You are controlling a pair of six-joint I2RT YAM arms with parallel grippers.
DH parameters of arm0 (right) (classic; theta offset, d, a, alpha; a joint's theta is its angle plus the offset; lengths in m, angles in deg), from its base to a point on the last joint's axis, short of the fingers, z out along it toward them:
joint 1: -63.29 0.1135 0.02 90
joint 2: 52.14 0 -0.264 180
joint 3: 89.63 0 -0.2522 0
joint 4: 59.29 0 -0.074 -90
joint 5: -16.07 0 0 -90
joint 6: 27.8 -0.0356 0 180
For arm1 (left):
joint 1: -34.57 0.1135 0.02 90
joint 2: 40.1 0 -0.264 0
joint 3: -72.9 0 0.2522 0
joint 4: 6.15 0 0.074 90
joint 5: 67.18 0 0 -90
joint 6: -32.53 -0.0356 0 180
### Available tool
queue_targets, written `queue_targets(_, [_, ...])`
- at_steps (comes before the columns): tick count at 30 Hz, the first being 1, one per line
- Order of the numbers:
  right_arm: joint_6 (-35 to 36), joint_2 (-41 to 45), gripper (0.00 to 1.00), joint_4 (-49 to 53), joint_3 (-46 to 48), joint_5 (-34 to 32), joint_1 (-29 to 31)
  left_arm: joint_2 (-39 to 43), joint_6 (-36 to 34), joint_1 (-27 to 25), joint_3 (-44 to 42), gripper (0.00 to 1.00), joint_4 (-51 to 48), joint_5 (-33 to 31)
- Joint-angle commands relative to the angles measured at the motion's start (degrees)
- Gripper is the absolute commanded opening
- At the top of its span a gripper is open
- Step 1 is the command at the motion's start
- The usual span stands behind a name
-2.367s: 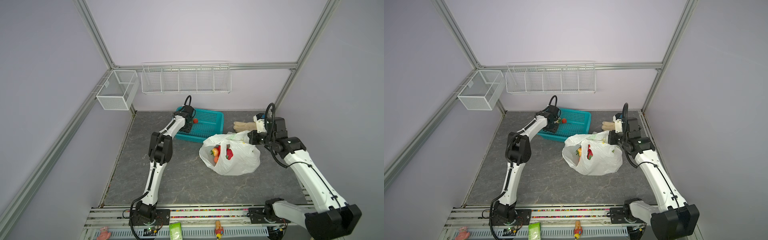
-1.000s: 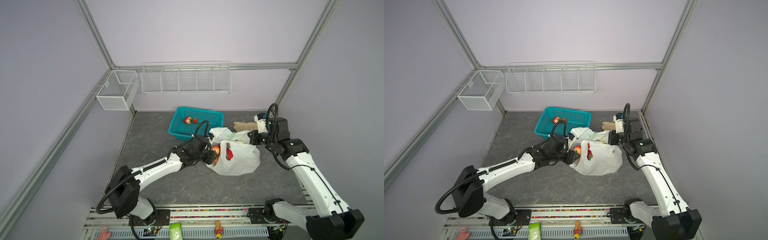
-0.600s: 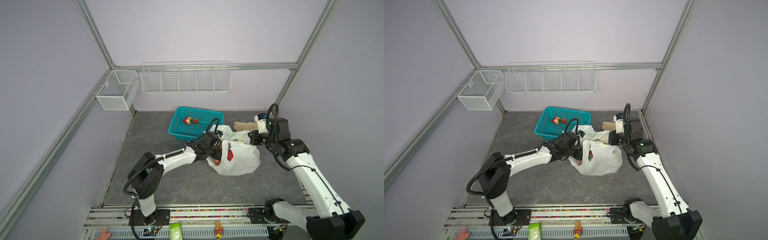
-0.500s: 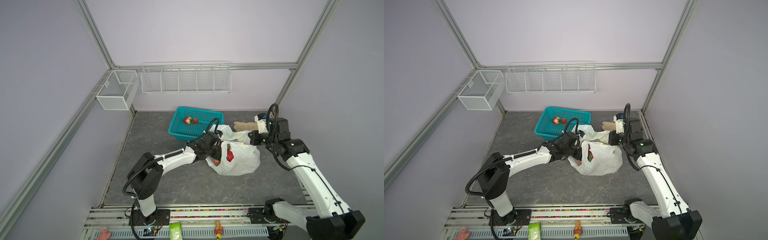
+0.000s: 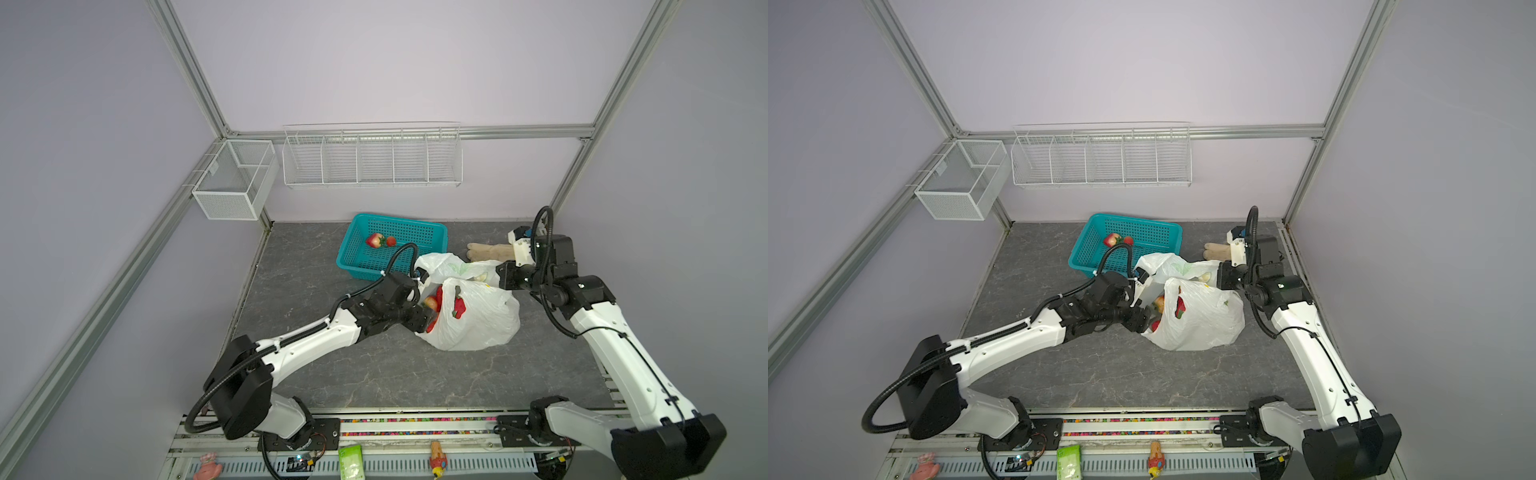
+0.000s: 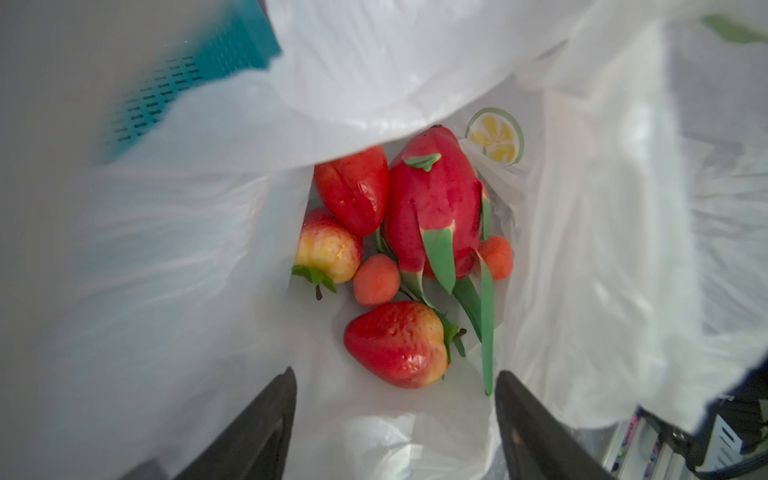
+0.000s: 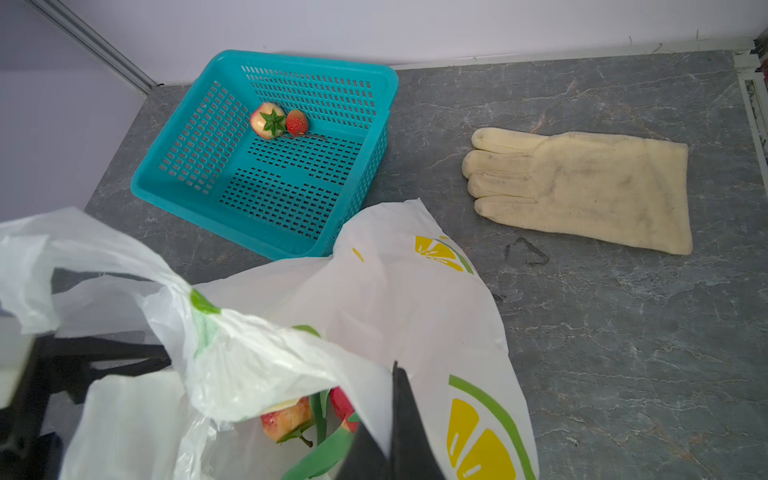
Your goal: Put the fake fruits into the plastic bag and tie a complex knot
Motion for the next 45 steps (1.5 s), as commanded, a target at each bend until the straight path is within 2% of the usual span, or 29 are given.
queue_targets(1, [0.3, -1.6, 0.06, -1.6, -0.7, 0.2, -0.3, 6.8, -4.0, 0.4, -4.1, 0.73, -0.2, 3.6])
queue_targets(4, [-0.3, -2.7, 0.06, -1.9, -1.6, 1.3, -0.3, 13.9, -6.7, 0.6, -7.2, 0.73, -0.1, 2.5])
queue_targets(7, [-0.5, -3.4, 0.06, -2.2, -2.1, 2.2, -0.3, 19.7, -7.5, 1.6, -7.4, 0.75, 0.7, -6.0])
queue_targets(9, [-0.6, -3.5, 0.06, -2.4, -2.4, 2.6, -0.3, 20.2, -7.8, 3.5, -5.5, 0.79, 1.0, -9.3])
queue_targets(12, [-0.6, -3.6, 0.06, -2.4, -2.5, 2.9, -0.3, 16.8, -11.7, 3.6, -1.1, 0.83, 0.7, -10.3])
queue_targets(16, [-0.4, -3.6, 0.06, -2.3, -2.6, 2.8, -0.3, 10.0, -16.2, 3.4, 5.8, 0.86, -0.6, -6.5])
queue_targets(22, [-0.7, -4.3, 0.06, -2.7, -3.2, 3.5, -0.3, 0.9, -19.6, 3.3, 14.3, 0.84, -0.1, -6.3])
queue_targets(23, [-0.7, -4.4, 0.06, -2.8, -3.2, 3.7, -0.3, -0.3, -19.8, 3.3, 15.3, 0.82, -0.2, -6.6])
queue_targets(25, [-1.0, -5.0, 0.06, -3.2, -3.7, 4.1, -0.4, -1.8, -19.8, 3.3, 16.6, 0.70, -0.2, -6.4])
queue_targets(27, [-1.2, -6.3, 0.06, -3.9, -4.4, 4.7, -0.3, -2.4, -19.4, 3.2, 16.9, 0.52, -0.6, -5.6])
queue_targets(32, [-2.0, -11.0, 0.07, -5.2, -8.4, 6.1, 0.4, 1.2, -15.4, 3.2, 15.6, 0.22, -4.0, -3.9])
queue_targets(34, [-2.0, -13.3, 0.07, -5.3, -11.0, 6.1, 1.7, 4.5, -12.4, 3.2, 13.9, 0.18, -4.2, 1.6])
queue_targets(36, [-1.8, -15.8, 0.07, -5.2, -13.8, 5.9, 3.6, 8.3, -8.3, 3.2, 11.9, 0.10, -2.9, 6.8])
queue_targets(39, [-1.2, -19.7, 0.08, -5.0, -17.9, 5.6, 6.9, 13.5, -2.6, 3.3, 8.9, 0.05, 0.2, 10.5])
queue_targets(42, [-0.6, -24.4, 0.11, -3.8, -22.4, 6.2, 8.5, 17.0, 3.3, 3.4, 6.7, 0.00, 3.4, 8.0])
queue_targets(45, [1.7, -28.3, 0.21, 1.2, -28.5, 6.2, 9.3, 17.5, 11.0, 3.3, 5.9, 0.00, 4.1, 3.2])
